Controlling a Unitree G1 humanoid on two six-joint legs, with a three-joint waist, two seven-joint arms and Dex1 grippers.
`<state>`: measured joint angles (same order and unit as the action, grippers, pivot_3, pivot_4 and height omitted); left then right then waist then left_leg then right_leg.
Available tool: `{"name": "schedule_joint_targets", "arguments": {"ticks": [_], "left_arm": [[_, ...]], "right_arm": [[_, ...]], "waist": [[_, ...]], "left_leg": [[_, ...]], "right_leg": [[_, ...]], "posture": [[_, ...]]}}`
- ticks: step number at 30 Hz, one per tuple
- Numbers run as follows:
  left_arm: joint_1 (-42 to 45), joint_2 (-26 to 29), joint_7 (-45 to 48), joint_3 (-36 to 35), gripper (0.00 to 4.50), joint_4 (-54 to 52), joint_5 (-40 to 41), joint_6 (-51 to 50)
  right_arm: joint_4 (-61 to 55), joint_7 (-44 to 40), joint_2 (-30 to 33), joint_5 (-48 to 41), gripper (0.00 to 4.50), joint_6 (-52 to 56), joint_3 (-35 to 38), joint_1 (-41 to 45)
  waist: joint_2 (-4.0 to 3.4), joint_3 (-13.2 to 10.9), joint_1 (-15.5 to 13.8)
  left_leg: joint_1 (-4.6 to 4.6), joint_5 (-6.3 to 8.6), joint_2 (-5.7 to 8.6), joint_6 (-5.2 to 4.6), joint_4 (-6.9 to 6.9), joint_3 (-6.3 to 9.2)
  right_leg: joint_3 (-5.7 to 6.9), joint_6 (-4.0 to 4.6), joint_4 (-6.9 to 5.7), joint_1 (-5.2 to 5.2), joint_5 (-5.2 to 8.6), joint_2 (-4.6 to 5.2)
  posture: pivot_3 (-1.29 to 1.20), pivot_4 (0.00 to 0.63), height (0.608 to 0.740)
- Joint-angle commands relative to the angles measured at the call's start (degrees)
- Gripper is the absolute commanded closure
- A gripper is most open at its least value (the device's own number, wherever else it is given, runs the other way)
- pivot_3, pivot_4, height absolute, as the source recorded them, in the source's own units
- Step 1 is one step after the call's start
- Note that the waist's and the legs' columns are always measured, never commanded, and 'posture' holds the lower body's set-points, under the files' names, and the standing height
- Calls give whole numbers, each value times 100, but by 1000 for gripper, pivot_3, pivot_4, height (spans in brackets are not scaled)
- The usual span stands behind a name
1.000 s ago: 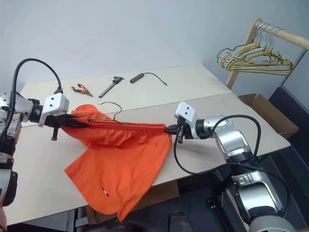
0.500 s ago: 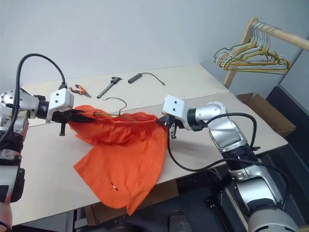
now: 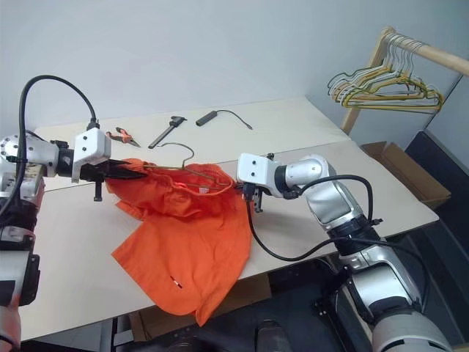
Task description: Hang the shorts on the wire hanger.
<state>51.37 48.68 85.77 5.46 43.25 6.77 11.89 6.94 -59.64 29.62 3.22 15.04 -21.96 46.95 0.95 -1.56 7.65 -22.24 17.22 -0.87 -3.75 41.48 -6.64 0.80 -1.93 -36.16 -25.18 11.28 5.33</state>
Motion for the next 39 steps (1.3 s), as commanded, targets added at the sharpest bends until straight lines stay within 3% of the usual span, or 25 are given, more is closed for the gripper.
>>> {"name": "schedule_joint_targets", "arguments": {"ticks": [1,5,8,11,24,36,39], "left_arm": [[29,-51,12,-203,4500,-299,192,-105],[-25,-66,-23,-216,4500,-377,175,-147],[-120,-65,-38,-229,4500,-452,165,-155],[-193,-91,-66,-292,4500,-525,213,-230],[-338,-119,-99,-371,4500,-755,240,-325],[-372,-181,353,-534,4500,-950,695,-518],[-348,-188,302,-571,4500,-891,683,-494]], "right_arm": [[15,50,-142,46,4456,-100,68,342],[183,94,-296,95,4456,-76,82,461],[164,-39,-298,65,3747,-114,69,471],[142,-107,-238,180,2730,-263,-8,396],[735,-35,-432,163,2730,151,158,400],[714,-652,-473,-717,2730,331,508,329],[690,-769,-413,-797,3300,449,522,320]], "waist": [[0,0,14],[0,0,23],[0,0,42],[0,0,61],[0,0,106],[0,0,118],[0,0,114]], "left_leg": [[0,0,0,1,1,0],[-1,-1,0,1,4,1],[-2,0,1,1,4,1],[-2,0,0,1,4,1],[-2,-1,0,2,6,2],[0,-1,0,2,7,3],[-1,-1,0,1,8,4]], "right_leg": [[0,0,-2,0,0,0],[2,0,-3,1,0,0],[1,0,-2,0,0,1],[1,-1,-2,1,-1,1],[0,-2,-4,1,-2,1],[-1,-4,-5,2,-3,2],[0,-4,-5,2,-3,2]], "posture": [[-136,0,740],[-132,0,740],[-132,0,740],[-131,0,740],[-130,0,740],[-135,0,740],[-134,0,740]]}}
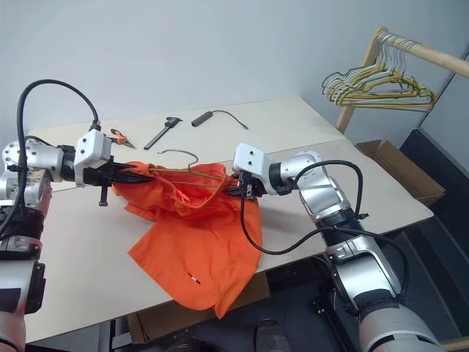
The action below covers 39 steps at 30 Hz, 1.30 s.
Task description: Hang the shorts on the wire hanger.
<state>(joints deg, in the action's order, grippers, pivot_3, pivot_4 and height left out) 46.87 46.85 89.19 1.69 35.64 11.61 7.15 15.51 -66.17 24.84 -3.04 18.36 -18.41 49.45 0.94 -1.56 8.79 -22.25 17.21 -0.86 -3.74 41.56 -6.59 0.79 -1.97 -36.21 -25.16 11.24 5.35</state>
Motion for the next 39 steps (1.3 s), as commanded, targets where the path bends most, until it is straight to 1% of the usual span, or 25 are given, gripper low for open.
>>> {"name": "schedule_joint_targets", "arguments": {"ticks": [1,3,4,7,10,13,15,19,20,21,23,24,26,29,32,34,36,39], "left_arm": [[106,-3,-61,-207,4500,-114,193,-35],[107,8,-212,-204,4500,7,61,77],[104,11,-291,-195,4500,71,-9,157],[64,-12,-507,-206,4500,235,-101,350],[111,-118,-695,-278,4500,340,-12,182],[280,-194,-936,-338,3692,479,-8,88],[377,-196,-1110,-413,3037,549,10,77],[482,-21,-1301,-560,1668,770,-42,80],[513,18,-1354,-638,1301,793,7,13],[538,50,-1380,-721,1027,807,75,-36],[535,76,-1406,-927,295,731,269,-150],[511,62,-1427,-1017,32,649,360,-187],[415,-41,-1545,-1234,32,363,605,-339],[217,-304,-1889,-1519,32,-90,924,-509],[-188,-535,-1849,-1719,32,-763,1418,-907],[-506,-682,-1933,-1787,32,-1319,1711,-1219],[-757,-779,-2066,-1808,32,-1774,1879,-1429],[-1114,-934,-2321,-1759,32,-2547,2088,-1731]], "right_arm": [[-190,-144,91,-194,3616,162,170,64],[-253,-181,141,-257,4332,263,209,41],[-278,-191,155,-282,4482,310,232,31],[-410,-134,214,-344,4482,552,291,-33],[-541,-43,228,-494,4482,1086,341,-57],[-716,-14,279,-539,4500,1338,363,-97],[-872,69,308,-613,4500,1540,437,-139],[-1142,349,386,-724,4500,1884,629,-240],[-1179,432,400,-747,4500,1978,711,-255],[-1211,506,424,-777,4500,2062,790,-264],[-1339,680,526,-902,4500,2320,1011,-293],[-1420,758,577,-978,4500,2456,1135,-316],[-1671,975,685,-1083,4500,2813,1365,-398],[-2034,1522,702,-1239,4500,3613,1758,-466],[-2453,2111,717,-1261,4500,4358,2082,-565],[-2616,2529,737,-1268,4500,5129,2329,-521],[-2849,2826,826,-1213,4500,5500,2505,-618],[-3069,3351,804,-1136,4500,6602,3198,-579]], "waist": [[0,0,-1],[0,0,-3],[0,0,-3],[0,0,-5],[0,0,-10],[0,0,-7],[0,0,-7],[0,0,0],[0,0,9],[0,0,17],[0,0,36],[0,0,33],[0,0,27],[0,0,33],[0,0,81],[-1,0,133],[0,0,165],[0,0,188]], "left_leg": [[0,0,0,0,0,0],[-1,0,0,0,0,0],[-1,0,0,0,0,0],[0,0,0,0,0,0],[-1,0,0,0,1,0],[-1,1,0,-1,3,0],[-3,1,0,-1,3,1],[-4,2,0,-1,3,1],[-4,2,0,-1,3,1],[-3,2,0,-1,3,1],[-5,2,-1,-1,3,1],[-5,2,-1,-1,3,1],[-7,2,-1,-1,3,3],[-7,5,1,-4,3,3],[-6,6,3,-5,3,1],[-5,6,3,-4,3,1],[-6,6,3,-4,4,2],[-6,6,3,-5,3,1]], "right_leg": [[0,0,0,0,0,0],[0,-1,1,0,0,1],[0,-1,1,0,0,1],[0,-1,0,0,0,1],[1,0,-1,0,-1,4],[1,-2,-1,0,-2,3],[1,-2,1,-1,-2,4],[2,-3,2,-2,-2,5],[1,-3,2,-2,-2,5],[1,-3,2,-2,-2,5],[2,-3,1,-3,-3,6],[2,-3,1,-3,-3,7],[5,-3,5,-3,-3,10],[6,-4,7,-1,-3,17],[0,-8,6,-1,-7,25],[0,-7,4,-2,-7,25],[-1,-7,2,-2,-8,26],[-3,-8,4,-2,-10,26]], "posture": [[-134,0,740],[-134,0,740],[-136,0,740],[-140,0,740],[-144,0,740],[-148,0,740],[-151,0,740],[-176,0,740],[-183,0,740],[-186,0,740],[-198,0,740],[-198,0,740],[-212,0,740],[-233,0,740],[-249,0,740],[-256,0,740],[-261,0,740],[-272,0,740]]}}
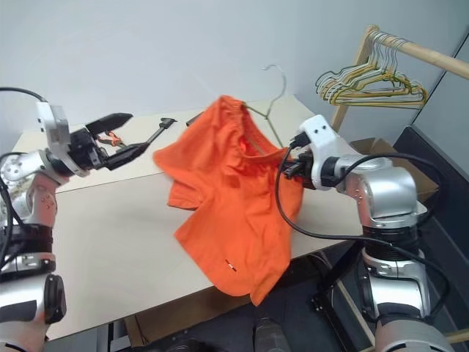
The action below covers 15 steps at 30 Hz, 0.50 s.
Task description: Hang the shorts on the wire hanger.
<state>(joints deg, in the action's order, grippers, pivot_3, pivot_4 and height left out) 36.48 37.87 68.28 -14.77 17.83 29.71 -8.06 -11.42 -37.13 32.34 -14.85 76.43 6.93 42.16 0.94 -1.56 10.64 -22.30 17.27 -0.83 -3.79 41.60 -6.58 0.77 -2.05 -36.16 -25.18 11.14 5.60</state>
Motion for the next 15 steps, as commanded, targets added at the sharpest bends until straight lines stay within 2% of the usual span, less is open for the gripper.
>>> {"name": "schedule_joint_targets", "arguments": {"ticks": [1,5,8,11,15], "left_arm": [[-156,-81,-314,-98,32,-991,340,-298],[-293,-351,-826,-107,32,-1712,654,-678],[-310,-575,-1310,-87,32,-1973,664,-802],[-452,-761,-1396,-253,32,-2302,1179,-1035],[-576,-996,-1754,-435,32,-2699,1835,-1359]], "right_arm": [[-432,611,79,113,4500,1057,783,159],[-399,1366,240,504,4500,1579,903,205],[-164,1935,219,823,4500,1607,1049,318],[114,2702,222,1356,4500,1362,950,377],[622,3679,-304,1859,4500,833,1591,708]], "waist": [[0,0,5],[-1,0,31],[-2,1,95],[-8,2,179],[-8,3,309]], "left_leg": [[1,0,0,-1,0,0],[3,8,1,-14,0,0],[4,13,6,-24,0,0],[7,12,7,-26,0,-1],[10,11,3,-25,0,-1]], "right_leg": [[-2,0,0,0,0,0],[-4,-1,0,3,-2,1],[-10,-4,2,6,-8,-1],[-20,-7,4,8,-12,-9],[-27,-8,3,9,-13,-18]], "posture": [[-276,0,740],[-287,0,740],[-283,0,740],[-280,0,740],[-269,0,740]]}}
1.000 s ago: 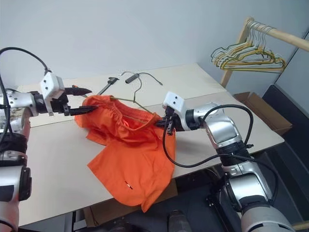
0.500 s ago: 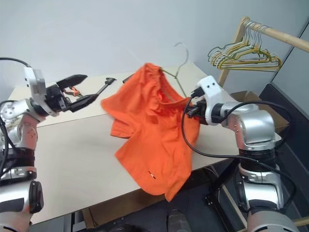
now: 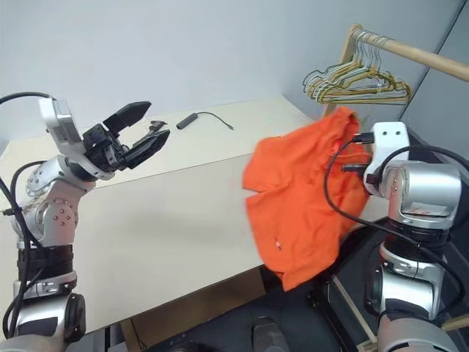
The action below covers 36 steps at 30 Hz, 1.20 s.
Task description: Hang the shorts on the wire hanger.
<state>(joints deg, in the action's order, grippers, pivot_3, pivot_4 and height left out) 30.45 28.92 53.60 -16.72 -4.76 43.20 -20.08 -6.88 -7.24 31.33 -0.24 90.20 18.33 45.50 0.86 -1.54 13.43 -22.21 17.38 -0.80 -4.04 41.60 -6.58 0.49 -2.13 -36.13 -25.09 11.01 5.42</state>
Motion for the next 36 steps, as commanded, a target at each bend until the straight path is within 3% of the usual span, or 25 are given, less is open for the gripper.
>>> {"name": "schedule_joint_targets", "arguments": {"ticks": [1,9,17,24,36], "left_arm": [[2,-163,-388,-248,32,-537,564,-190],[-339,-451,-797,-68,32,-1026,686,-223],[-509,-450,-904,111,32,-1202,601,-172],[-470,-524,-939,116,32,-1267,721,-123],[-653,-626,-753,237,32,-1413,724,44]], "right_arm": [[308,942,-310,503,4500,-709,592,464],[1877,2074,-368,620,4500,-2459,1237,1193],[4712,2379,439,167,4500,-3688,1590,2528],[6906,2258,1312,-303,4500,-4862,1658,3248],[7966,2489,1575,-738,4500,-5390,1657,3048]], "waist": [[-1,0,43],[-26,-5,170],[-47,-18,252],[-51,-21,315],[-54,-22,313]], "left_leg": [[0,0,0,-1,0,0],[29,4,3,-11,-2,2],[105,10,7,-32,-56,-5],[103,-1,20,-25,-124,-9],[113,-4,21,-20,-148,-22]], "right_leg": [[-5,-2,1,0,-2,-2],[-8,-7,13,35,-3,-5],[-16,-14,69,107,-5,-6],[-46,-19,125,103,-3,-13],[-64,-27,135,104,1,-15]], "posture": [[-265,0,740],[-259,0,740],[-258,0,740],[-251,0,740],[-243,0,740]]}}
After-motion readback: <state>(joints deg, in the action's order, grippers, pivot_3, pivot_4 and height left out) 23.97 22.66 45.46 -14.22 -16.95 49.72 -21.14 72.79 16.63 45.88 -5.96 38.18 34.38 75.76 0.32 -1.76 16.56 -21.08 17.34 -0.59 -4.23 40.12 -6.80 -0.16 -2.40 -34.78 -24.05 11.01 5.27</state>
